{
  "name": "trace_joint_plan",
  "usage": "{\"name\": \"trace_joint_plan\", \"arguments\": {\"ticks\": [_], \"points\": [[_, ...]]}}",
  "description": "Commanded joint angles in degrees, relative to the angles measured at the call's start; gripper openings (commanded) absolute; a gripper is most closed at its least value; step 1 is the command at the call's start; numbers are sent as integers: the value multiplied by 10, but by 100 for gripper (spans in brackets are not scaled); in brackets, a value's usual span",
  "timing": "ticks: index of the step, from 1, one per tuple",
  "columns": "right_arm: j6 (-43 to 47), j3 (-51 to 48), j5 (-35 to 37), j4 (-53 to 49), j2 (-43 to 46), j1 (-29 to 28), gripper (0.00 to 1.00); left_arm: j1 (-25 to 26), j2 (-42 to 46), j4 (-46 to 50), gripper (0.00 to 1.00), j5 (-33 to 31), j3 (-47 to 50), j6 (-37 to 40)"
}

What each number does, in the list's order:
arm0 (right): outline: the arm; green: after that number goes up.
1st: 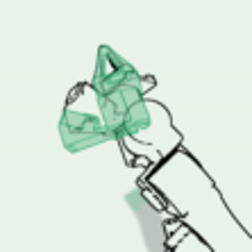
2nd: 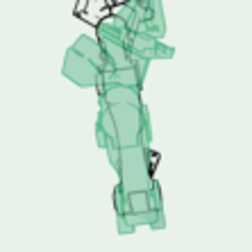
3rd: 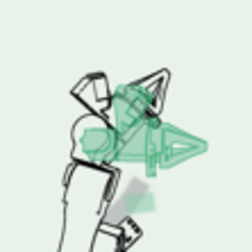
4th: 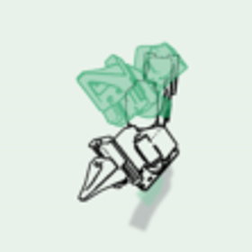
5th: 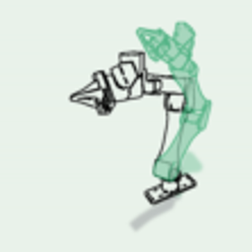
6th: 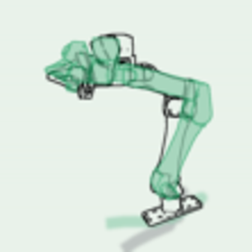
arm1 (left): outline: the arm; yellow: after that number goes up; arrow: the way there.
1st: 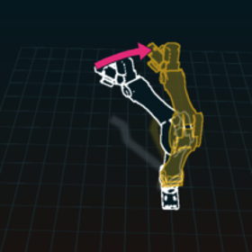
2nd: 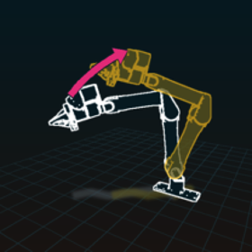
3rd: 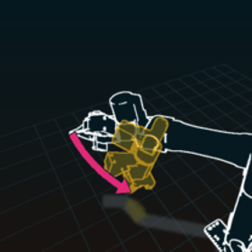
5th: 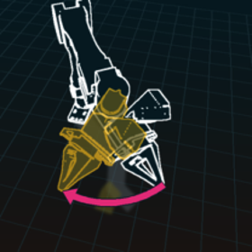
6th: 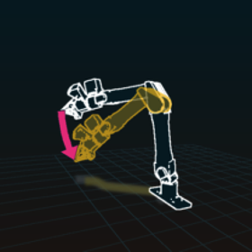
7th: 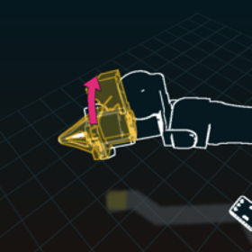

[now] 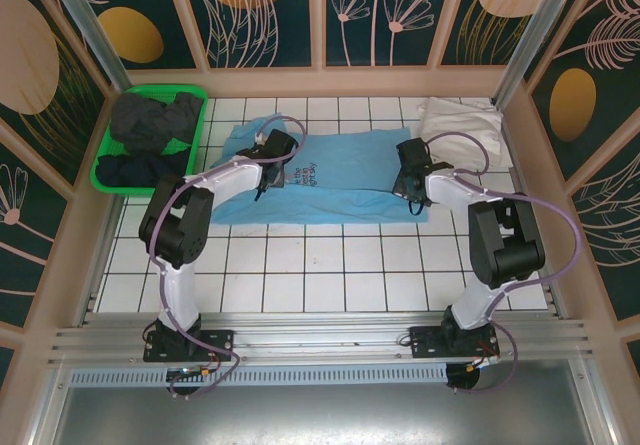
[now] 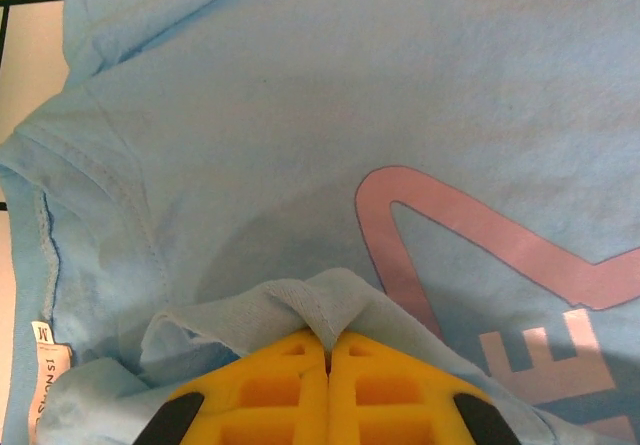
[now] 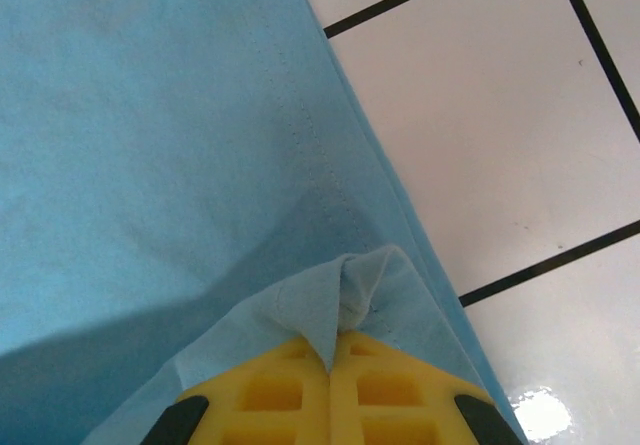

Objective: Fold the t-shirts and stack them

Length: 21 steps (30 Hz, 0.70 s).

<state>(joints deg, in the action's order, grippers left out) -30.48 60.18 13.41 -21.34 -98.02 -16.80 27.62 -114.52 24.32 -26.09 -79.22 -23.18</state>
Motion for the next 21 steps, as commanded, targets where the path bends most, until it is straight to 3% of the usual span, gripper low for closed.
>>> {"name": "trace_joint_plan", "arguments": {"ticks": [1, 16, 21], "points": [[10, 25, 3, -6, -14, 7, 4, -7, -7, 21, 0, -19, -19, 8], [21, 56, -11, -31, -24, 11, 6, -9, -14, 40, 0, -7, -35, 8], [18, 16, -20, -44, 64, -4, 5, -9, 82, 31, 0, -1, 34, -1]]}}
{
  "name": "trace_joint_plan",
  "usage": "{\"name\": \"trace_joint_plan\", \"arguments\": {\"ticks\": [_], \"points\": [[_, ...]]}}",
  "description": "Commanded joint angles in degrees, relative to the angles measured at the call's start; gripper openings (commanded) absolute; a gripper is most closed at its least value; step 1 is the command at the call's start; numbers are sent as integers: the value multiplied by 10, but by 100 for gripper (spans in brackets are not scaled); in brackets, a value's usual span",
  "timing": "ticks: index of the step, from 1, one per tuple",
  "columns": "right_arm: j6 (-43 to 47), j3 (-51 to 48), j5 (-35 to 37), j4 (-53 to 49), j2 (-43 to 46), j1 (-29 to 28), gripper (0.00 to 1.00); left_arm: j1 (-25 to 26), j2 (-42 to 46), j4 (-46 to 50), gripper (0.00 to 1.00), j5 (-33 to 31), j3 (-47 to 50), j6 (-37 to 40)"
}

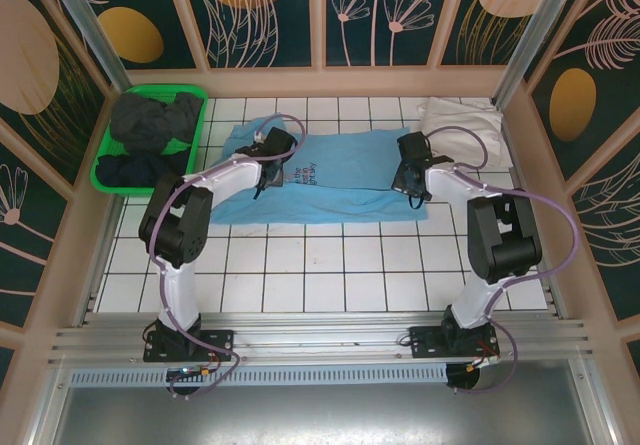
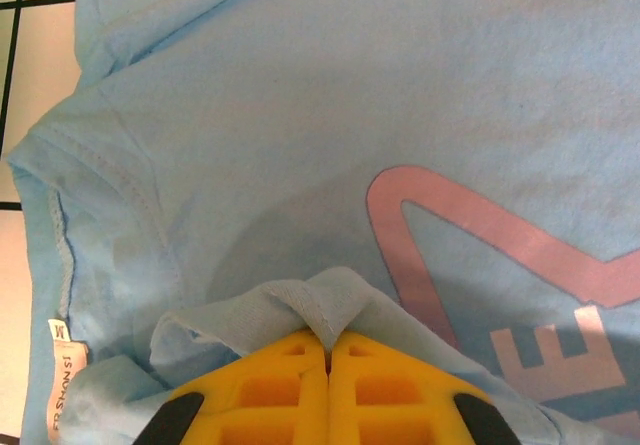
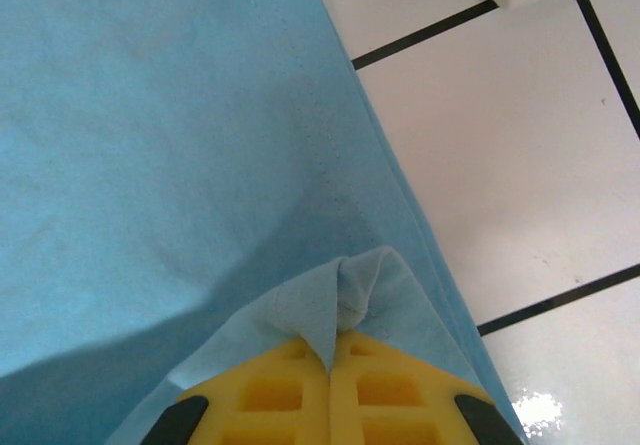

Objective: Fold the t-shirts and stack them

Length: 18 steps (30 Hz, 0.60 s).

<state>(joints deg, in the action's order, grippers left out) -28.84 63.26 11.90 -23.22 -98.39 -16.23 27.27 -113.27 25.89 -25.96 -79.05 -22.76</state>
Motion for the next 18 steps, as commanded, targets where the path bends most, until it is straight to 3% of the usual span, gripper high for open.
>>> {"name": "trace_joint_plan", "arguments": {"ticks": [1, 9, 18], "points": [[-1, -27, -5, -26, 86, -15, 5, -5, 96, 16, 0, 0, 49, -10], [-54, -188, -44, -66, 263, -38, 6, 32, 336, 34, 0, 28, 230, -72], [-185, -244, -54, -223, 464, -121, 0, 122, 459, 115, 0, 52, 368, -202]]}}
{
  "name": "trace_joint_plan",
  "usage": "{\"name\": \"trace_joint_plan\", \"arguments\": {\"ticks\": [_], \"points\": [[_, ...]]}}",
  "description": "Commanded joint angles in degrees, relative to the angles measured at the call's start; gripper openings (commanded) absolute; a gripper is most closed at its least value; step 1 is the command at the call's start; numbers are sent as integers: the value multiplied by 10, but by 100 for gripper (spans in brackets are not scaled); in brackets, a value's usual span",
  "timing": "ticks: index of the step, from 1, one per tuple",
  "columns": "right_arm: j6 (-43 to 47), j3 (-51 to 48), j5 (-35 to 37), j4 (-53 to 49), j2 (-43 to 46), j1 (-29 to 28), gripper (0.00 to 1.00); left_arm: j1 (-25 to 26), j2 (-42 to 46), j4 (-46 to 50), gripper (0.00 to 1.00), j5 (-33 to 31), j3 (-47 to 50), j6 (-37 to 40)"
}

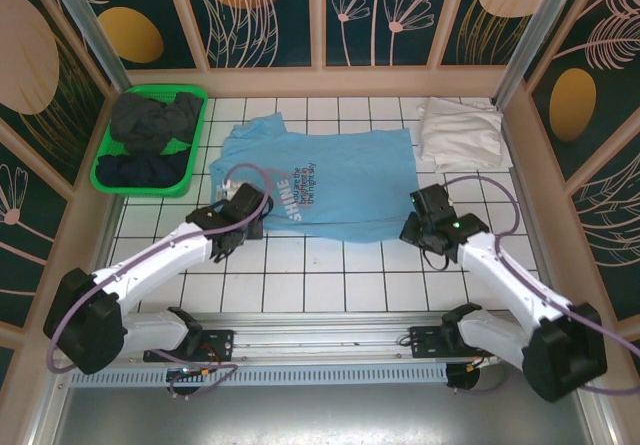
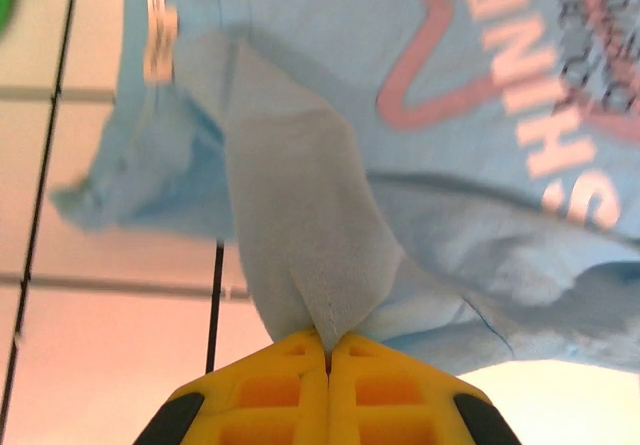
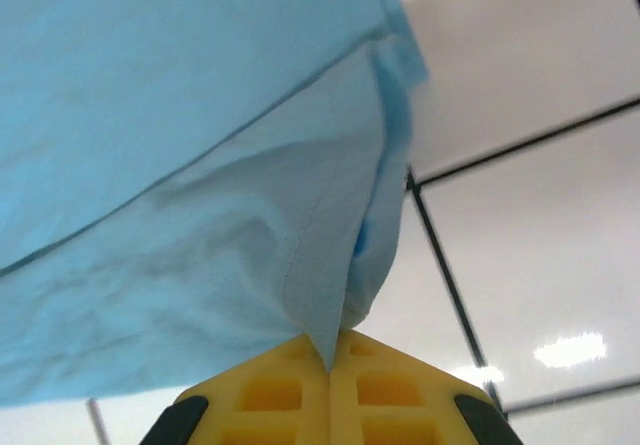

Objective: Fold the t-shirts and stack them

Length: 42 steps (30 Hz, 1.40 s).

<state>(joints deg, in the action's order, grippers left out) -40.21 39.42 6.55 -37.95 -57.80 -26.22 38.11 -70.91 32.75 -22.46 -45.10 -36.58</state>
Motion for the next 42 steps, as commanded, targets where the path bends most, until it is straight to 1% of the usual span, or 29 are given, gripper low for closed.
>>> {"name": "trace_joint_plan", "arguments": {"ticks": [1, 3, 5, 7, 9, 13, 18, 23, 26, 31, 32, 33, 35, 37, 39, 41, 42], "points": [[-82, -5, 4, -90, 73, -26, 0, 16, 45, 49, 0, 20, 38, -70], [-86, -12, 9, -92, 97, -29, 0, 17, 55, 41, 0, 15, 53, -73], [-73, -16, 25, -68, 91, -25, 0, 17, 40, 28, 0, -10, 40, -60], [-46, -6, 32, -30, 58, -8, 0, 17, -3, 22, 0, -50, 4, -42], [-12, 8, 31, 17, 10, 20, 0, 16, -68, 18, 0, -97, -47, -21], [39, 42, 20, 98, -80, 66, 0, 2, -196, 17, 0, -143, -146, 13], [74, 87, 22, 152, -181, 94, 0, -33, -297, -7, 0, -137, -224, 49], [97, 115, -3, 190, -269, 118, 0, -51, -370, -7, 0, -136, -282, 75], [105, 133, -1, 191, -308, 125, 0, -57, -402, -4, 0, -137, -310, 82], [112, 150, -1, 197, -343, 133, 0, -65, -430, -5, 0, -132, -344, 95], [113, 153, -1, 198, -350, 134, 3, -66, -435, -5, 6, -134, -350, 97], [114, 159, -1, 195, -357, 133, 9, -68, -439, -2, 16, -139, -355, 97], [114, 172, 12, 182, -365, 134, 19, -72, -439, 3, 34, -145, -353, 96], [120, 185, 23, 167, -360, 133, 30, -80, -426, 2, 42, -146, -339, 97], [124, 203, 44, 143, -343, 134, 38, -91, -396, -4, 58, -147, -307, 96], [127, 203, 60, 132, -313, 127, 41, -104, -356, -11, 63, -145, -266, 91], [129, 192, 55, 139, -291, 121, 43, -110, -331, -21, 65, -139, -235, 88]]}}
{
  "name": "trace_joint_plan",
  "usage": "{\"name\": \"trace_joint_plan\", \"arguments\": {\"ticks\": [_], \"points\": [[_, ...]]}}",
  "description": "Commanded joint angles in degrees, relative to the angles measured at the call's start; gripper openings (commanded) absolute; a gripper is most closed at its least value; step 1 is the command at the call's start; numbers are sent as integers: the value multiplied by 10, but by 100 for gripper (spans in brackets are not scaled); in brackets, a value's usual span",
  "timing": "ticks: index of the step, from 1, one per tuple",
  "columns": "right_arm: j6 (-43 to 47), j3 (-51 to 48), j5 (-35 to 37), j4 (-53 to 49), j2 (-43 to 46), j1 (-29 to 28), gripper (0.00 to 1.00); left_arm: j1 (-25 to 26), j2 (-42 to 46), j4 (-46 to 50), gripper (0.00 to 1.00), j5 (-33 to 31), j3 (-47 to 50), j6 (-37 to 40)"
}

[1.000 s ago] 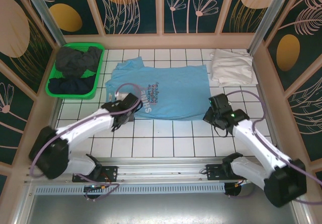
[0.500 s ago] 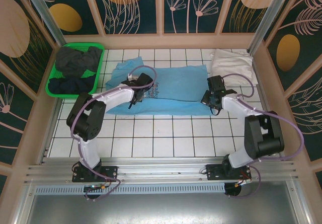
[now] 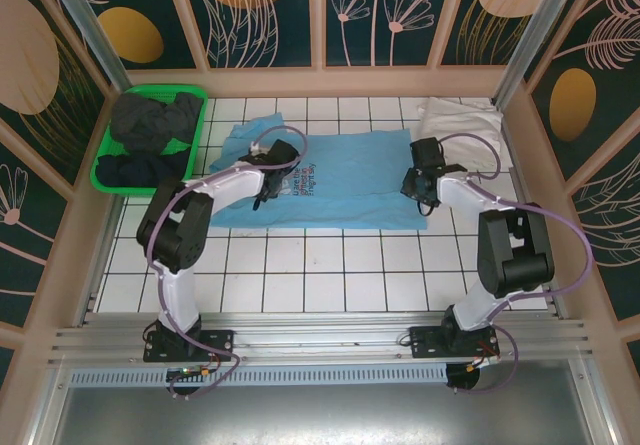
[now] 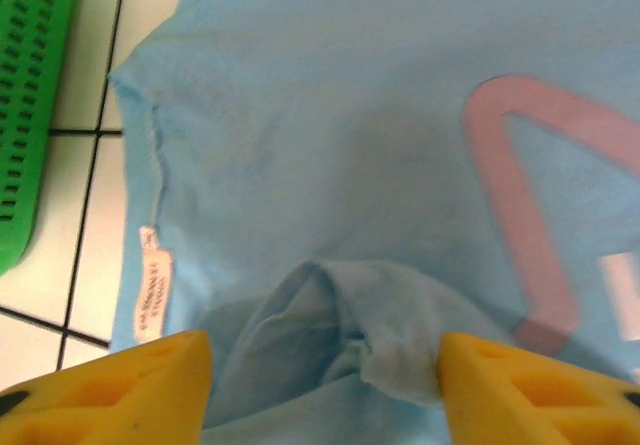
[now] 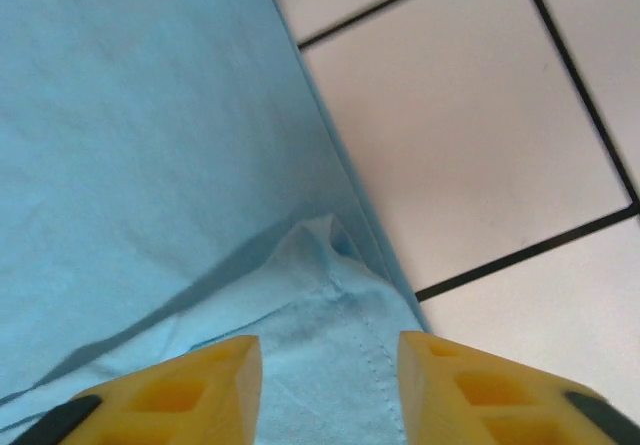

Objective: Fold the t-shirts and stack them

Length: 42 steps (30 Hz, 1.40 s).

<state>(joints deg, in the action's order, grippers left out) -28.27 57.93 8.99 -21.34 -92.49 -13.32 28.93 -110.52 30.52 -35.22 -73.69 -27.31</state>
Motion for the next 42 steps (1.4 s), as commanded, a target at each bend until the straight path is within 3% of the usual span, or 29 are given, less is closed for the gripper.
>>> {"name": "trace_joint_plan", "arguments": {"ticks": [1, 6, 9, 13, 18, 23, 29, 34, 37, 40, 42], "points": [[9, -9, 25, -15, 74, -18, 45, -23, 84, -8, 68, -4, 76, -7], [-18, -118, -56, 92, 111, -73, 49, -42, 140, -47, 78, 41, 176, -36], [-38, -158, -59, 108, 91, -75, 47, -55, 140, -56, 85, 45, 208, -46], [-49, -202, -35, 111, 87, -60, 44, -69, 155, -65, 87, 56, 218, -40], [-44, -238, -46, 122, 95, -30, 43, -76, 159, -83, 86, 72, 197, -23], [-40, -244, -71, 128, 101, -23, 42, -77, 144, -78, 73, 118, 135, -6], [-30, -234, -75, 126, 114, -23, 42, -61, 127, -114, 77, 221, 99, 30], [-24, -230, -68, 120, 113, -24, 42, -55, 41, -100, 78, 193, 60, 37], [-24, -231, -63, 120, 122, -22, 42, -55, 12, -102, 63, 204, 38, 44], [-24, -233, -64, 119, 134, -23, 42, -55, 1, -101, 30, 206, 17, 50], [-23, -236, -62, 118, 141, -23, 42, -51, 3, -100, 18, 206, 6, 61]]}}
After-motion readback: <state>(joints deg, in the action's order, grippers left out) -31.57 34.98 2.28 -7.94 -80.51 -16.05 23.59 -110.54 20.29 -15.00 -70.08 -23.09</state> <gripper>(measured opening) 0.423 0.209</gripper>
